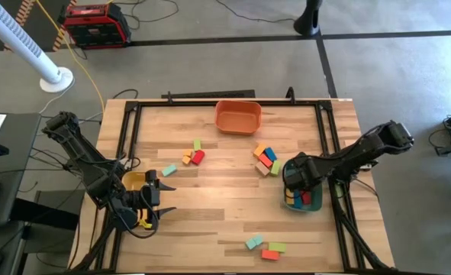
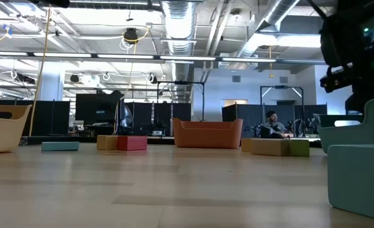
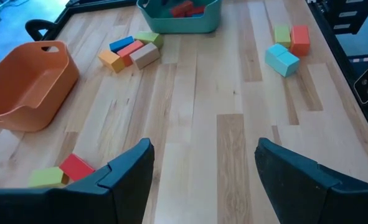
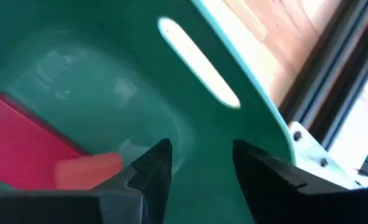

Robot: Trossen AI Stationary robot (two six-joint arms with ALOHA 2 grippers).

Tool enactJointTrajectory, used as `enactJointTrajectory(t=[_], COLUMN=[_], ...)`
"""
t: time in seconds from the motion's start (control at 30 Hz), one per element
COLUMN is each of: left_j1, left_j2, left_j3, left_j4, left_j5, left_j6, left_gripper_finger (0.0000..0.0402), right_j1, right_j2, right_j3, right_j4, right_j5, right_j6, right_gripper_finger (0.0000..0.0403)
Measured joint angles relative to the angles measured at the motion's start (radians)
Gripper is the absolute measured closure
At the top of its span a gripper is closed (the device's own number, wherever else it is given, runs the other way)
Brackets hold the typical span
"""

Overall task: Sort blocks by size
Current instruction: Adjust the green bin

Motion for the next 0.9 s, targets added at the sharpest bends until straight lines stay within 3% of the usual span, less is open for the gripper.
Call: enactJointTrajectory(t=[0.33, 0.9], left_j1=[0.000, 0.000], left_j2=[0.000, 0.000], left_j3=[0.000, 0.000], left_j4=[0.000, 0.000], left_j5=[0.000, 0.000], left_j6=[0.008, 0.006], left_gripper_finger=[0.0134, 0.0134], right_j1=[-0.099, -0.251], right_j2=[0.000, 0.000], right_j3=[-0.001, 0.000], right_j4=[0.004, -0.017], right_j5=[0.019, 0.026], right_j6=[-0.024, -0.056], right_gripper_finger=[0.0200, 0.0245])
